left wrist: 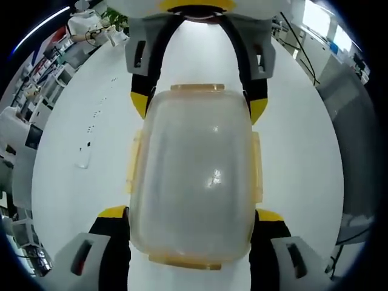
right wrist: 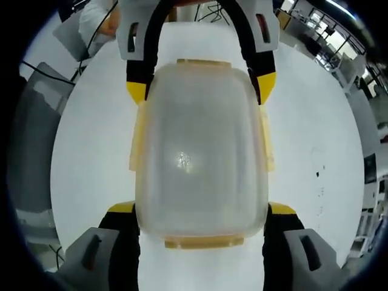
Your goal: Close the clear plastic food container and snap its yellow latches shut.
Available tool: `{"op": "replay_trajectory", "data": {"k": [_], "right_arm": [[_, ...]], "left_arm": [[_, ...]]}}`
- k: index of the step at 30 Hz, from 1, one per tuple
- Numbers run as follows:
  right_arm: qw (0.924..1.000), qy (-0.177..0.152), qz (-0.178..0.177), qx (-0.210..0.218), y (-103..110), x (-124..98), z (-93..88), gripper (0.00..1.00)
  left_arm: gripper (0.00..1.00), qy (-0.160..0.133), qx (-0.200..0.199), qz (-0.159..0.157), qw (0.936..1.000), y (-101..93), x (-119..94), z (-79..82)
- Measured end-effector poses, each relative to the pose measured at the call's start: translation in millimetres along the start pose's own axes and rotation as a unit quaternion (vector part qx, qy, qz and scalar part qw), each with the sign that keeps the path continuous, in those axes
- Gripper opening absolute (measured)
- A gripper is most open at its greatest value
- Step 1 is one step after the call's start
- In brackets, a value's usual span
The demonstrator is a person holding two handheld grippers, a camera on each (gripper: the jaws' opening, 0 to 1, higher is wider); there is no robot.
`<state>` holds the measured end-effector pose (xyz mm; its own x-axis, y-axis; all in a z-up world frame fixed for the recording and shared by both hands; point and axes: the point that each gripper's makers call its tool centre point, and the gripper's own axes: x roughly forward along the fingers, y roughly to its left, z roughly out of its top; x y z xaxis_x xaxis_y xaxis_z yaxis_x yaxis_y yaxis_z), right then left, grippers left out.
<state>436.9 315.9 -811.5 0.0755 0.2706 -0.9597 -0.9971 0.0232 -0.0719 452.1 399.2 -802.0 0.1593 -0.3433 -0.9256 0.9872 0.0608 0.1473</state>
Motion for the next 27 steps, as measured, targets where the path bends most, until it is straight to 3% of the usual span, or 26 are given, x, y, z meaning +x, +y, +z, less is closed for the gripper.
{"op": "replay_trajectory", "data": {"k": [16,20,23,27], "right_arm": [[0.9999,-0.015,0.003,0.007,0.2,-2.7,1.3,0.82],[0.9995,-0.032,0.000,0.006,-1.0,-7.0,-0.1,0.80],[0.9978,-0.060,-0.015,0.022,-5.9,-11.2,0.8,0.80],[0.9885,-0.131,-0.049,0.059,-10.6,-16.7,5.7,0.82]], "left_arm": [[0.79,-0.014,0.005,-0.008,0.9999,0.6,-0.4,1.5],[0.81,-0.039,-0.008,-0.010,0.9992,0.8,-3.1,3.3],[0.84,-0.057,-0.008,-0.005,0.9983,-2.3,-4.5,2.8],[0.84,-0.094,-0.031,0.047,0.9940,7.5,-6.6,2.0]]}}
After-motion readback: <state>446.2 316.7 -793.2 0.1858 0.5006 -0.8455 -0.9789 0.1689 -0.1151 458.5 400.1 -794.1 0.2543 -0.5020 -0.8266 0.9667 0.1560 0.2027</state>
